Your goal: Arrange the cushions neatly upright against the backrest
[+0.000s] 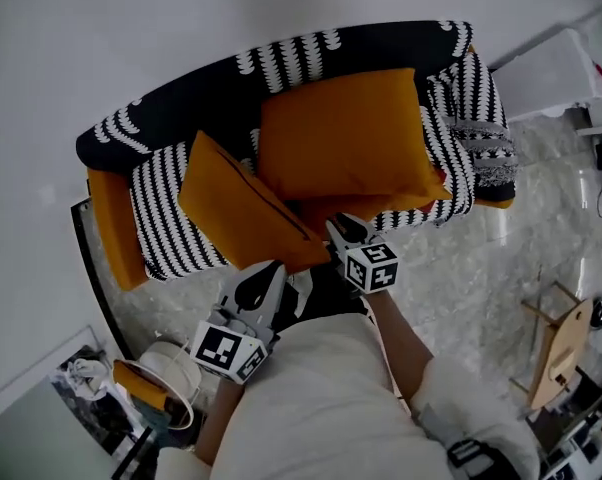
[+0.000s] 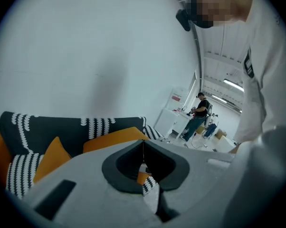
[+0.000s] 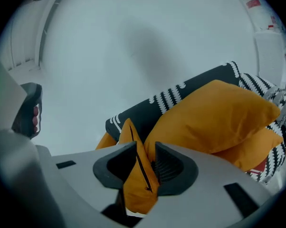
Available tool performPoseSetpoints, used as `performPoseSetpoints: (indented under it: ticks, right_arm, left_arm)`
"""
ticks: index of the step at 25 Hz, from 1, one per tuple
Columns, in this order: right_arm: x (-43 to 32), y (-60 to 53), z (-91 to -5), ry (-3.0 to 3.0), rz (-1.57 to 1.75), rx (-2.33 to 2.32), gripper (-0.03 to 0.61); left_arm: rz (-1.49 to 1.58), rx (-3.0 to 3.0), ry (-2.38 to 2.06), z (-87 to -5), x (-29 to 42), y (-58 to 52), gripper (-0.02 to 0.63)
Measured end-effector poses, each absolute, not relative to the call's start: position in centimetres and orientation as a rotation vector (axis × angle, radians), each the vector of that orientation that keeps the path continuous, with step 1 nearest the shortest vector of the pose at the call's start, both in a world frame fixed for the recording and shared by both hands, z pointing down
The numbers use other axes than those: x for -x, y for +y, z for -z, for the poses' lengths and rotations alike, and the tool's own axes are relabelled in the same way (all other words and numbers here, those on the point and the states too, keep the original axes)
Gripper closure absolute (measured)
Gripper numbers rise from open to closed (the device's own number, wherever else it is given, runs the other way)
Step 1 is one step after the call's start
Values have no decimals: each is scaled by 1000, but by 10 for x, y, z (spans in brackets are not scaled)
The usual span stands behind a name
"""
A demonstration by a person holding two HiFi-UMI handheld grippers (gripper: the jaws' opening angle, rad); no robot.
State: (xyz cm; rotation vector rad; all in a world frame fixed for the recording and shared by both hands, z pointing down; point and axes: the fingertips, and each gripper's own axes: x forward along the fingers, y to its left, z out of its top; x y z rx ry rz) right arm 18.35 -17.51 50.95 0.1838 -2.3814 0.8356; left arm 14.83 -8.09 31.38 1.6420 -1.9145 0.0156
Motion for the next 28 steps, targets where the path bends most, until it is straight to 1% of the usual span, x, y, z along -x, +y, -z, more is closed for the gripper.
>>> performPoseSetpoints:
  ticks: [1, 8, 13, 23, 28]
  right_arm:
    - [-182, -177, -518, -2370, -861, -185, 477]
    - [-191, -205, -576, -2260, -1164, -412, 376]
    - [-194, -213, -614, -2146, -1354, -531, 342]
    - [-182, -225, -646, -2078, -1531, -712, 250]
    - [-181, -236, -657, -2045, -1580, -780, 233]
  left_arm:
    - [-19, -1625, -1911, -318, -149, -79, 601]
    - [-9, -1531, -1902, -336, -161, -75, 601]
    - [-12, -1478, -1927, -339, -156, -71, 601]
    - [-20, -1398, -1912, -358, -162, -55, 601]
    - [-19, -1391, -1903, -361, -169, -56, 601]
